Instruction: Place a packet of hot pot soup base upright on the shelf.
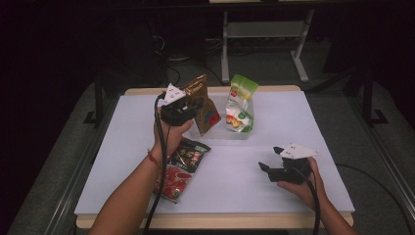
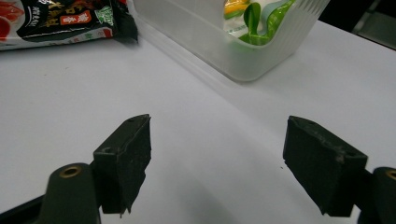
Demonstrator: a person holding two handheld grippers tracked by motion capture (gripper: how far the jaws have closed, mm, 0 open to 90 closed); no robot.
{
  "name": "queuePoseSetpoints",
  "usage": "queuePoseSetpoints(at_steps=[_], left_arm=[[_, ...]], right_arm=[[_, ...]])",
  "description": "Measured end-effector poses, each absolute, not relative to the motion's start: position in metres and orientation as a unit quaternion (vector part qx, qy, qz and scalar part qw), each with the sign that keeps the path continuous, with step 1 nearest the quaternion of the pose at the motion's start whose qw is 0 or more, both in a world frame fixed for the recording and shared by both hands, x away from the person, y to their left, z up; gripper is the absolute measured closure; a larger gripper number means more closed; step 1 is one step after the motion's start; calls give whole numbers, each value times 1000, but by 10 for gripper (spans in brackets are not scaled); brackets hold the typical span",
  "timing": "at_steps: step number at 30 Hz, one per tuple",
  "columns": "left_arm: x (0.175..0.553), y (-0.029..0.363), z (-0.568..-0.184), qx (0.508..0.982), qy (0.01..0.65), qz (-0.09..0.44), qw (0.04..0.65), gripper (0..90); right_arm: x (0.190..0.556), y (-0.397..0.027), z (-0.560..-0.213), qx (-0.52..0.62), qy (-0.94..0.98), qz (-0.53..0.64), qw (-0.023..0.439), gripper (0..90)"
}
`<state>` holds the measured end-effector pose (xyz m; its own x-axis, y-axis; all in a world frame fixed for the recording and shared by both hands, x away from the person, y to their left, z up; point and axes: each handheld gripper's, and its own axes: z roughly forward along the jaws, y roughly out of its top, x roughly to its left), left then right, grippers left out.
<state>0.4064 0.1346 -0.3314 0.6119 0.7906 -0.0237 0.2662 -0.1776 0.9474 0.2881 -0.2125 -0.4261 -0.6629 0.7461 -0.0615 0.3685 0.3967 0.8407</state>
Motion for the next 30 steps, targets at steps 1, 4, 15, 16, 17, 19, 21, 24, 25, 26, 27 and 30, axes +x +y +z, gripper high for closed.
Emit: queuePoseSetpoints(at_steps=[1,4,15,16,17,19,21,24,25,26,27,30], left_arm=[[409,132,-331,726,365,254,525,684],[416,123,-331,725,368,261,521,684],[441,102,-341,715,410,275,495,684],[443,101,-341,715,413,277,492,684],[445,100,-343,714,417,277,489,684],[446,96,-345,710,424,281,488,684],[448,93,-345,707,430,291,480,685],[450,88,-348,703,440,292,477,685],[451,85,-348,706,439,294,472,685],[451,83,-348,706,439,295,471,685],[451,81,-347,707,441,296,467,685],[450,74,-343,713,432,302,463,685]], right_arm=[[288,-212,-426,345,806,426,222,230],[288,-211,-427,342,808,427,219,230],[286,-210,-426,337,809,430,215,230],[286,-209,-426,338,809,430,214,230],[286,-209,-426,337,810,429,214,230],[286,-209,-426,335,812,428,214,230],[286,-208,-427,334,812,429,212,230],[286,-208,-427,329,815,430,204,230],[286,-207,-428,326,818,429,203,230],[286,-207,-428,324,820,427,202,230],[286,-206,-428,323,820,427,200,230],[285,-204,-428,315,825,426,197,230]])
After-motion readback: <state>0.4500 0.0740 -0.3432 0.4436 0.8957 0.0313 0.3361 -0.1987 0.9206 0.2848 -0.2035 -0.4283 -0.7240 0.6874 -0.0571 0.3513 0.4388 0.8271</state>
